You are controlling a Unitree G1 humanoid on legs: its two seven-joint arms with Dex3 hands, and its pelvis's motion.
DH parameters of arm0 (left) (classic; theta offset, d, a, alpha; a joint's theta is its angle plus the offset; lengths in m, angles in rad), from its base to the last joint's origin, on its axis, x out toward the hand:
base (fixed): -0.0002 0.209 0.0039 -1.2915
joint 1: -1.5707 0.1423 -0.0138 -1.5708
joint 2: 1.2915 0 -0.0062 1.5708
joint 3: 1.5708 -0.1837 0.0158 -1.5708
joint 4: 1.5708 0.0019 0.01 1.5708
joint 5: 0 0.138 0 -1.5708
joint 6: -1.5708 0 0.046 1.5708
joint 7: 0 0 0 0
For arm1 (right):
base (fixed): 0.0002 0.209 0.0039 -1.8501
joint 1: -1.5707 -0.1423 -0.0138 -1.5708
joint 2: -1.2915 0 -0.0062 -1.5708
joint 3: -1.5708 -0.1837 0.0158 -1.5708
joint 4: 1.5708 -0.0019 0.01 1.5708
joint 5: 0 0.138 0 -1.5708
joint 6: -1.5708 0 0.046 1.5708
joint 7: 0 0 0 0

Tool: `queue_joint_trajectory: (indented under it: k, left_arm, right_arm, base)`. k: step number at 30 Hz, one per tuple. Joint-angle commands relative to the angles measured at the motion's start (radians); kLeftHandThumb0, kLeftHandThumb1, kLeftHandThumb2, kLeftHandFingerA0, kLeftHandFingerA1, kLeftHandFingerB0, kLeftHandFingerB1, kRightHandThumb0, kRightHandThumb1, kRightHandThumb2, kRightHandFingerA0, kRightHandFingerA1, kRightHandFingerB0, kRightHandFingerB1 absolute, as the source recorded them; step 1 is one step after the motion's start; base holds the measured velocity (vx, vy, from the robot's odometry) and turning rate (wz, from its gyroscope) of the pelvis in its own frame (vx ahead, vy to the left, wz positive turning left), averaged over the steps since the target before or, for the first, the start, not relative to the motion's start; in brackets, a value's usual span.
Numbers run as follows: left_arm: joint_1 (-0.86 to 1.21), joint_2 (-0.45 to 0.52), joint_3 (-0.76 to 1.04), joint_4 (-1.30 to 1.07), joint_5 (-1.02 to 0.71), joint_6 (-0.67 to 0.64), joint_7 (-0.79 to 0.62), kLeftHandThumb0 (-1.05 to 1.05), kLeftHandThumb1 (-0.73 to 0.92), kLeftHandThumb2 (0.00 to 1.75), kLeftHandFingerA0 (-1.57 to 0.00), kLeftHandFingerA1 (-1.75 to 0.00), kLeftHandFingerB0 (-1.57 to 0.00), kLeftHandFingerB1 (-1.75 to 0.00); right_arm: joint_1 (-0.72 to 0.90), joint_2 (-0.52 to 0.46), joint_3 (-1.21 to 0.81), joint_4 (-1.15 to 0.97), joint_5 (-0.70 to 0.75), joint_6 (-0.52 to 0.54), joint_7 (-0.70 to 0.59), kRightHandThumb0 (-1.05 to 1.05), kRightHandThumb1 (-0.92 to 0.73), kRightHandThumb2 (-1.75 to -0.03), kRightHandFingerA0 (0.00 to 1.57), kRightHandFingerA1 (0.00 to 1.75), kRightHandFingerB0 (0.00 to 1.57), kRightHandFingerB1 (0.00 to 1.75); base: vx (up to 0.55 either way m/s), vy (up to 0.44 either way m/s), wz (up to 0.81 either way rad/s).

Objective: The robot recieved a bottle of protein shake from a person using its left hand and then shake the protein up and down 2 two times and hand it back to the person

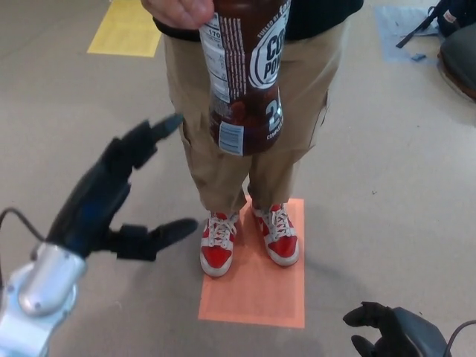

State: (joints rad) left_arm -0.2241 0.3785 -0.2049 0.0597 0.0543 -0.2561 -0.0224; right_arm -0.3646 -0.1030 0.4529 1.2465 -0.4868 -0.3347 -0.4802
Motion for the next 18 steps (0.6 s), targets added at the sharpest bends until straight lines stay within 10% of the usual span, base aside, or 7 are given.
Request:
queue_joint_trajectory:
  k: [1, 11, 13, 14, 18]
  left_arm:
    - [-0.162, 0.123, 0.111, -0.222, -0.638, 0.635, -0.438, -0.74, 0.44, 0.79, 0.00, -0.03, 0.00, 0.00]
    - [-0.259, 0.110, 0.162, -0.219, -0.772, 0.889, -0.396, -0.68, 0.41, 0.80, 0.00, -0.13, 0.00, -0.11]
    - [-0.282, 0.102, 0.177, -0.215, -0.817, 0.955, -0.378, -0.69, 0.49, 0.55, 0.00, -0.17, 0.00, -0.07]
    - [-0.308, 0.095, 0.187, -0.204, -0.855, 0.987, -0.378, -0.69, 0.43, 0.78, 0.00, -0.11, 0.00, -0.05]
    - [-0.356, 0.078, 0.200, -0.207, -0.900, 1.046, -0.342, -0.75, 0.45, 0.81, 0.00, -0.10, 0.00, 0.00]
  right_arm:
    - [-0.027, -0.033, 0.000, 0.038, -0.033, -0.073, -0.066, -0.49, -0.80, -0.69, 0.80, 0.62, 0.66, 0.42]
    - [-0.003, -0.032, -0.001, 0.041, -0.036, -0.086, -0.069, -0.52, -0.81, -0.68, 0.80, 0.62, 0.67, 0.42]
    - [-0.001, -0.030, -0.002, 0.042, -0.037, -0.071, -0.058, -0.53, -0.82, -0.67, 0.76, 0.58, 0.66, 0.40]
    - [-0.005, -0.030, 0.000, 0.042, -0.041, -0.070, -0.061, -0.51, -0.81, -0.66, 0.78, 0.56, 0.67, 0.40]
    - [-0.014, -0.027, -0.012, 0.042, -0.030, -0.071, -0.052, -0.50, -0.80, -0.65, 0.79, 0.56, 0.68, 0.40]
  base:
    - [0.00, 0.000, 0.00]
    - [0.00, 0.000, 0.00]
    - [0.00, 0.000, 0.00]
    - [0.00, 0.000, 0.00]
    - [0.00, 0.000, 0.00]
